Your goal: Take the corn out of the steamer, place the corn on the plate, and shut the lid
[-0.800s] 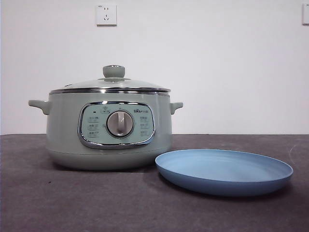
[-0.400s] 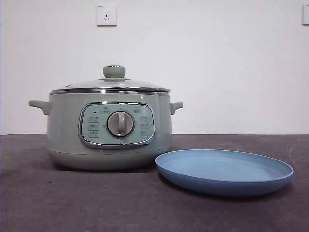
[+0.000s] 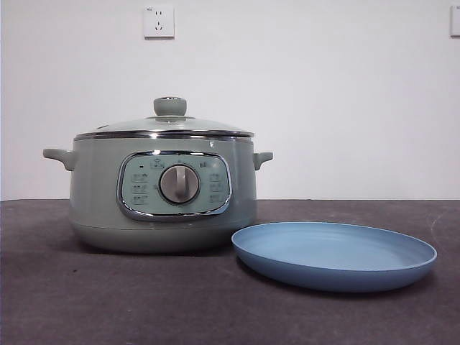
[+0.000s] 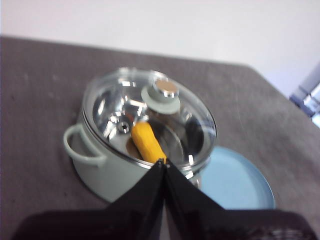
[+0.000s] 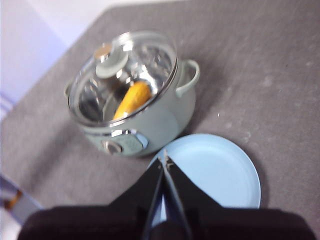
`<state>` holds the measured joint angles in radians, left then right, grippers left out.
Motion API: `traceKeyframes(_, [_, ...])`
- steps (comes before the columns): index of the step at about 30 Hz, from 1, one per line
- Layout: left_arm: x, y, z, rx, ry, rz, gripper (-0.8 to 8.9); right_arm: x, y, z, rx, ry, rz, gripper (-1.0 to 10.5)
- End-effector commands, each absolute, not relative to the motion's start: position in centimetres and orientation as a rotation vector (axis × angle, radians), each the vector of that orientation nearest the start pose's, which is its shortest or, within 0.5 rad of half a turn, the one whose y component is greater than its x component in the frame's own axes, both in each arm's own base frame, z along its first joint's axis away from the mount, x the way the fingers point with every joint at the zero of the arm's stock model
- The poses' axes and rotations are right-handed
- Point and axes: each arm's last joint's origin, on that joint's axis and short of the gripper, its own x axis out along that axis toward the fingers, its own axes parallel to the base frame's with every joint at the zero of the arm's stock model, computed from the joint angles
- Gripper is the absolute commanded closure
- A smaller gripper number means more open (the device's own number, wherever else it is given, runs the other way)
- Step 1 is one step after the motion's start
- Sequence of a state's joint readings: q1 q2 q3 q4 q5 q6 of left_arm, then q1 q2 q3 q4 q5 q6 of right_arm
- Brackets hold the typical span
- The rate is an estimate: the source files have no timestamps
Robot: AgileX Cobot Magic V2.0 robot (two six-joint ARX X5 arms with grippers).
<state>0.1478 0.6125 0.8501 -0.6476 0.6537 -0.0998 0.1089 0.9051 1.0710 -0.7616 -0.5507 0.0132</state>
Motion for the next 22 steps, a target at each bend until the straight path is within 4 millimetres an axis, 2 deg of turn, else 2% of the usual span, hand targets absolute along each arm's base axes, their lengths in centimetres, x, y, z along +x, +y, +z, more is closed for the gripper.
traceKeyframes(1, [11.5,-0.1,34.1,-0.199,0.429,-0.532,8.21,17.3,3.9,36.4,0.04,0.636,0.719,9.6])
traceKeyframes(8, [12.0,-0.2,34.8,-0.2,0.454,-0.561,8.21,18.1,5.3,36.2,0.011,0.679,0.818,9.6])
traceKeyframes(13, [12.0,-0.2,34.8,-0.204,0.456,-0.56,7.95,18.1,5.6,36.3,0.001,0.66,0.83,9.3])
traceKeyframes(15, [12.0,-0.2,34.8,-0.208,0.457,-0.559,6.37,18.1,5.6,36.3,0.005,0.662,0.828,8.2])
traceKeyframes(17, [12.0,-0.2,34.8,-0.208,0.456,-0.559,3.42,18.1,5.6,36.3,0.014,0.667,0.824,6.0])
traceKeyframes(18, [12.0,-0.2,34.8,-0.208,0.456,-0.559,2.45,18.1,5.6,36.3,0.014,0.667,0.825,4.9])
traceKeyframes(19, [12.0,-0.2,34.8,-0.208,0.456,-0.56,2.09,18.1,5.6,36.3,0.014,0.667,0.824,3.9])
traceKeyframes(20, [12.0,-0.2,34.8,-0.207,0.456,-0.56,2.13,18.1,5.6,36.3,0.014,0.666,0.824,3.3])
traceKeyframes(22, [12.0,-0.2,34.8,-0.207,0.454,-0.561,2.13,18.1,5.6,36.3,0.014,0.667,0.825,3.2])
